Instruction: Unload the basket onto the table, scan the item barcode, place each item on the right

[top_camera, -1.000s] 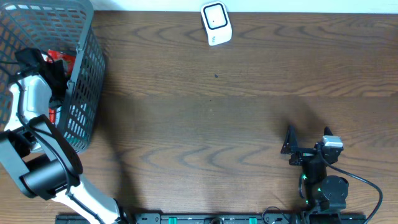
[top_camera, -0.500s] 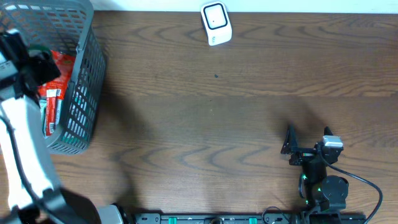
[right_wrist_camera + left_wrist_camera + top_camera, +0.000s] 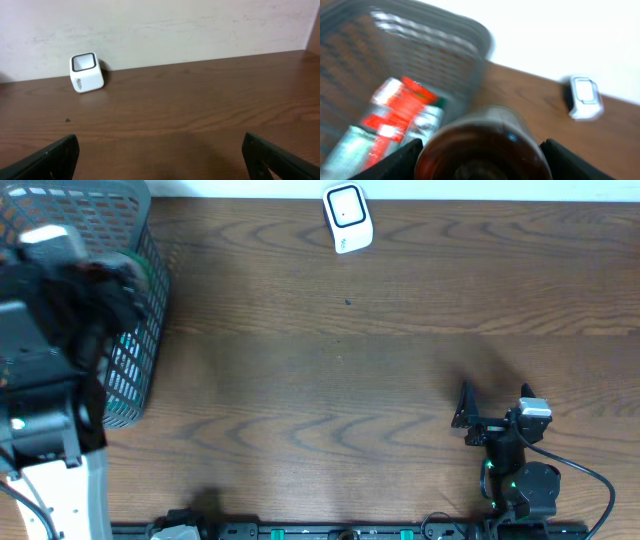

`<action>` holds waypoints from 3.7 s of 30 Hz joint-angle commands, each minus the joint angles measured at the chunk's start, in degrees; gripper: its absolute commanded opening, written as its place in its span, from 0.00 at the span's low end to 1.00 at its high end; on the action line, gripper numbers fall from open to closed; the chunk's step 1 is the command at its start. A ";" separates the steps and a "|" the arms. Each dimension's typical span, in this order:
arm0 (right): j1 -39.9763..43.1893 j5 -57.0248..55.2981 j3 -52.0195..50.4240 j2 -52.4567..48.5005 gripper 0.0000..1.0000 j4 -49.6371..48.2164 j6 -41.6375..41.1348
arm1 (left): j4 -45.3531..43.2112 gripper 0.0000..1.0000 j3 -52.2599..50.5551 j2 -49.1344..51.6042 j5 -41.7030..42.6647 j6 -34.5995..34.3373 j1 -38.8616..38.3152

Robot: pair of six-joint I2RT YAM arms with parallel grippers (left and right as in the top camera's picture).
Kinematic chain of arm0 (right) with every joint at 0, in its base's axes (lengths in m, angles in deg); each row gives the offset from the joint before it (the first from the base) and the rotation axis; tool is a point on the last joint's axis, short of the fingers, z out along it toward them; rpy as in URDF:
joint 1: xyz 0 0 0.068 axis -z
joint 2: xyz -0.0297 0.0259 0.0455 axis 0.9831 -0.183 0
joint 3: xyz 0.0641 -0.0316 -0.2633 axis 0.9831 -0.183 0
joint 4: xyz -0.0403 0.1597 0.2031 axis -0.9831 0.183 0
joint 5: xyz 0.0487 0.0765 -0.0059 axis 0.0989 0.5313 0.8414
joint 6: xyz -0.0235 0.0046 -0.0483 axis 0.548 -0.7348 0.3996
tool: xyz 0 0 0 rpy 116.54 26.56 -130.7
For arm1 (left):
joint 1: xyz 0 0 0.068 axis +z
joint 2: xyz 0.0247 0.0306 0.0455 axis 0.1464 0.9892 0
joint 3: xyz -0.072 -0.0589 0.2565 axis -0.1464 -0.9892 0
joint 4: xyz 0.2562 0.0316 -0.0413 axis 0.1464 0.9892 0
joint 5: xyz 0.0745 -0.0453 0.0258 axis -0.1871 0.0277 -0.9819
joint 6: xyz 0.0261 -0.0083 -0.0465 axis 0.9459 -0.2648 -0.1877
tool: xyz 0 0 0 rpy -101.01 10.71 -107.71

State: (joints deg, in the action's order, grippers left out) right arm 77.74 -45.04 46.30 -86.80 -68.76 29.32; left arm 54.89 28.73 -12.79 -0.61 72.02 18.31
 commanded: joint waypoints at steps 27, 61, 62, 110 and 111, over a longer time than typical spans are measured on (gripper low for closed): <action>-0.24 0.04 -0.04 0.13 0.99 0.24 0.22 | -5.07 0.59 -9.40 34.56 -0.72 -13.31 -41.62; -0.24 0.04 -0.04 0.13 0.99 0.24 0.22 | -4.96 0.94 -9.03 35.41 0.59 -11.50 -46.95; -0.24 0.04 -0.04 0.13 0.99 0.24 0.22 | -4.98 0.94 -9.29 35.58 0.00 -11.50 -47.12; -0.24 0.04 -0.07 0.13 0.99 0.24 0.22 | -22.23 0.56 -10.12 39.82 -13.22 -15.89 -47.65; -0.24 0.04 -0.07 0.13 0.99 0.24 0.22 | -24.00 0.56 -10.12 39.82 -13.73 -14.34 -47.65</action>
State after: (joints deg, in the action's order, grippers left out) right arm 77.72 -45.04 46.30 -86.82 -68.74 29.32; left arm 34.06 18.99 26.73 -9.64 56.30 -28.90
